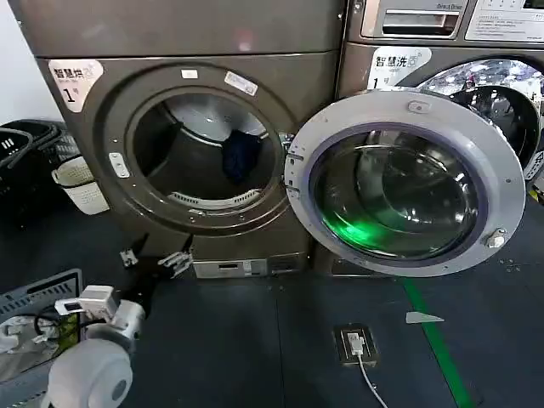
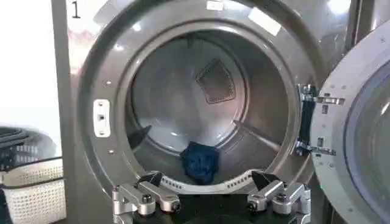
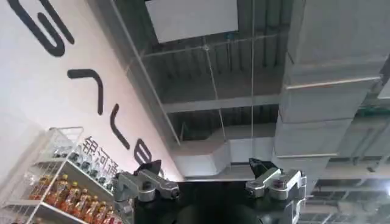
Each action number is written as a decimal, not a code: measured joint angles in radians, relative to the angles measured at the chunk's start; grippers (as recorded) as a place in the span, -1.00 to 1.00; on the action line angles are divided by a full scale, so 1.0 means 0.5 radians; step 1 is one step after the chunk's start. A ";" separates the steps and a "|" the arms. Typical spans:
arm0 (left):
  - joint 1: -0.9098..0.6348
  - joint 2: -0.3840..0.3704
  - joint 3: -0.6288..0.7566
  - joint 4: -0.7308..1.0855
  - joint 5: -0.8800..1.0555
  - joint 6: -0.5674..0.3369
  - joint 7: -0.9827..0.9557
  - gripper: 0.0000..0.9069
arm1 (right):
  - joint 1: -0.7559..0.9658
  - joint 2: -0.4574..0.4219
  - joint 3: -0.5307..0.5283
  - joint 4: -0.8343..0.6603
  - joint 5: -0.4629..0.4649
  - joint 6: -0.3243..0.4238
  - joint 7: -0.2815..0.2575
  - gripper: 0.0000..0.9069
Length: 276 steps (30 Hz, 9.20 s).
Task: Grasp the clothes from the dryer.
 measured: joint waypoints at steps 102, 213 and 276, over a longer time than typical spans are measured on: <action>-0.167 -0.010 0.071 0.128 0.021 -0.006 -0.001 1.00 | -0.036 0.037 0.064 0.046 0.120 0.095 -0.069 1.00; -1.888 -0.377 0.658 2.329 0.278 -0.171 0.379 1.00 | -0.045 0.034 0.108 0.036 0.117 0.124 -0.108 1.00; -2.766 -0.372 1.657 3.799 1.720 -1.119 2.790 1.00 | -0.021 0.049 0.096 0.034 0.107 0.125 -0.124 1.00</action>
